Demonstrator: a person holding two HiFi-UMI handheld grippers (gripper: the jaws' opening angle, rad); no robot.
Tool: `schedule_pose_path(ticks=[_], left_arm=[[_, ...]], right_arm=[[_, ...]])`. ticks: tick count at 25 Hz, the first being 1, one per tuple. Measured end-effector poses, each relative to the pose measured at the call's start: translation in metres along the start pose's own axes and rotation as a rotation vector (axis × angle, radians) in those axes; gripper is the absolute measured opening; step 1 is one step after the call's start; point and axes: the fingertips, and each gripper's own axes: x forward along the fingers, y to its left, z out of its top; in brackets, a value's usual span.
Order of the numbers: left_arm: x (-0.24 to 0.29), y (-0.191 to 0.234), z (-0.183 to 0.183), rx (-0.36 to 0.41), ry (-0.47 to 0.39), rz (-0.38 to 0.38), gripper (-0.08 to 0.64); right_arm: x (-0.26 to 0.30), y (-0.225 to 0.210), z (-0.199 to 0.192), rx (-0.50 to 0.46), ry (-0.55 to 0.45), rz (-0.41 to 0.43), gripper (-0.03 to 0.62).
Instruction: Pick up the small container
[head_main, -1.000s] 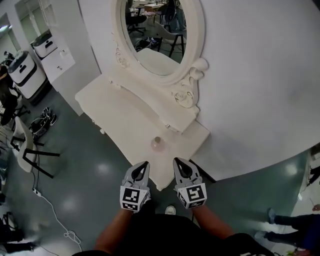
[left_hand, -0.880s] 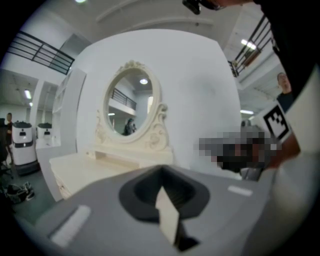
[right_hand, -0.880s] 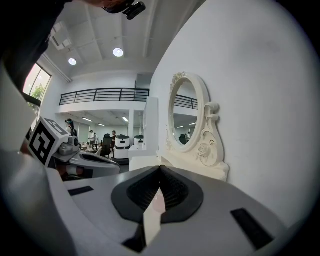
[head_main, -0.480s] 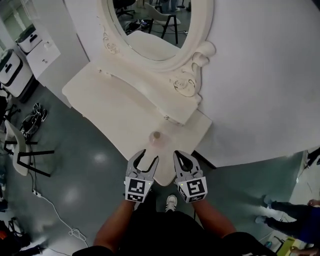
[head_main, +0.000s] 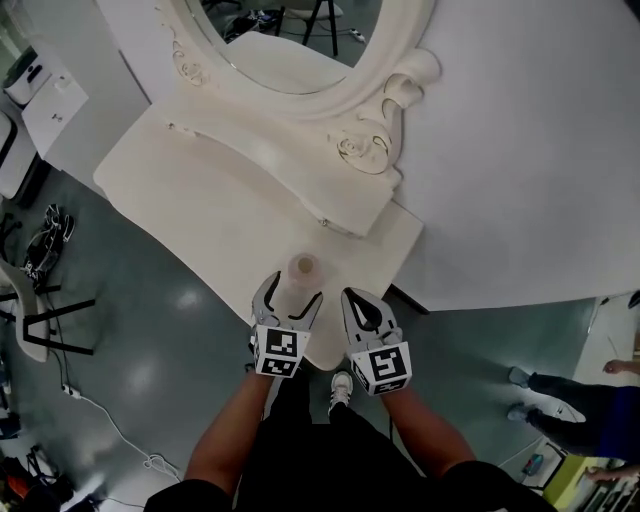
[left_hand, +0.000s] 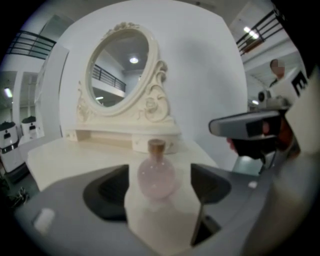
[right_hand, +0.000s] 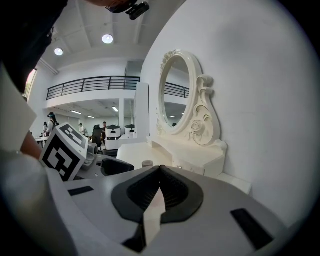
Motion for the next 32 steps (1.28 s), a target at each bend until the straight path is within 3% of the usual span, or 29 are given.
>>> schedule_pose_path(ticks=[17, 26, 32], left_arm=[[0.065, 0.006, -0.017, 0.05, 0.124, -0.025, 0.393], [0.076, 0.006, -0.024, 0.06, 0.19, -0.044, 0.395], [0.075, 0.007, -0.023, 0.061, 0.19, -0.045, 0.396]], right_arm=[[0.024, -0.011, -0.024, 0.012, 0.051, -0.008, 0.006], [0.019, -0.013, -0.027, 0.017, 0.063, -0.005, 0.006], [0.015, -0.012, -0.025, 0.018, 0.059, -0.01, 0.006]])
